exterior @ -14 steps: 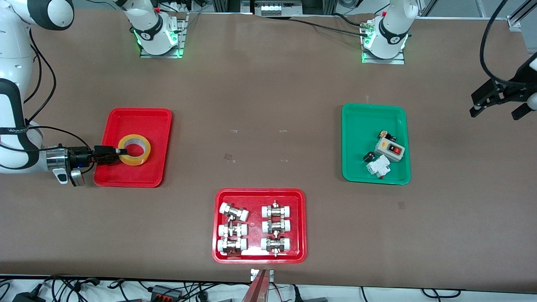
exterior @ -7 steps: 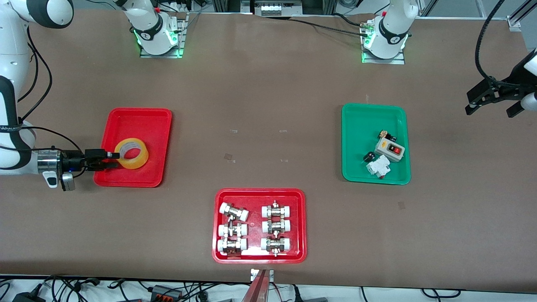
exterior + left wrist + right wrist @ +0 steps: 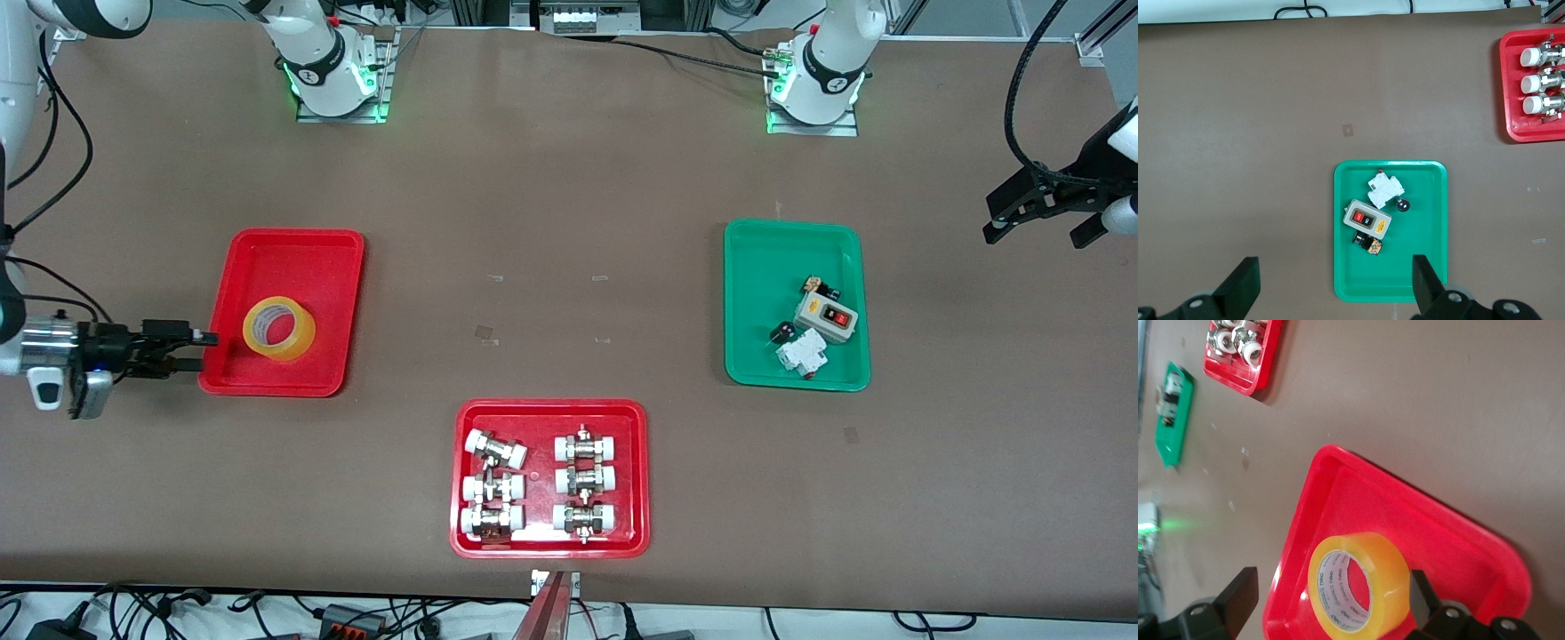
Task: Left arm passes tape to right arm into tray
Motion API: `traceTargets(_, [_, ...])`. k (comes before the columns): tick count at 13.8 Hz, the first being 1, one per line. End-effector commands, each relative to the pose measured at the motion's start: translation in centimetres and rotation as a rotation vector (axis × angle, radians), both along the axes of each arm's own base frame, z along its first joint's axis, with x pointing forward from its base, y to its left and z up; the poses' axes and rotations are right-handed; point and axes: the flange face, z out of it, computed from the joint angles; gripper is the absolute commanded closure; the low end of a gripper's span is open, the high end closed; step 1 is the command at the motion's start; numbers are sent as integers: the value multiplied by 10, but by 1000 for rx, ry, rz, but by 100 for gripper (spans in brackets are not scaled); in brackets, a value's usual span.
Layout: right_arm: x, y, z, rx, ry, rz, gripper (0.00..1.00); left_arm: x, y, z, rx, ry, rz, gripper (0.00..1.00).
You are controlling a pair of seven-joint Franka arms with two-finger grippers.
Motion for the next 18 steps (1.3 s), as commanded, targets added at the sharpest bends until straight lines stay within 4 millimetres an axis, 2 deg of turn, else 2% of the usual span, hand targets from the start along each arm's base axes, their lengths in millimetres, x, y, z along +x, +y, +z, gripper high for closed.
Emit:
traceTargets(1, [19,17,44,-121,-33,26,0,-2,-3,8,19,4,22,0])
traceTargets(3, [33,37,80,-246,-14,-6,0,-2,-5,8,13,4,29,0])
traceTargets(4, [40,56,98,-306,-2,-32,0,-3,-7,5,17,26,27,0])
traceTargets(6, [43,84,111,-371,91,-159,0,-5,-7,4,19,46,15,0])
traceTargets(7, [43,102,130,-400,105,-214,0,-5,-7,4,22,44,18,0])
traceTargets(10, [43,148,153,-469,206,-410,0,-5,-3,5,23,41,16,0])
traceTargets(12, [33,177,169,-602,220,-404,0,-6,-4,6,23,43,16,0])
traceTargets(14, [27,185,199,-649,172,-404,0,-7,-1,8,21,40,18,0])
traceTargets(17, [20,170,242,-655,104,-433,0,-8,0,7,21,50,26,0])
traceTargets(18, [14,164,269,-667,63,-456,0,-8,2,4,21,64,33,0])
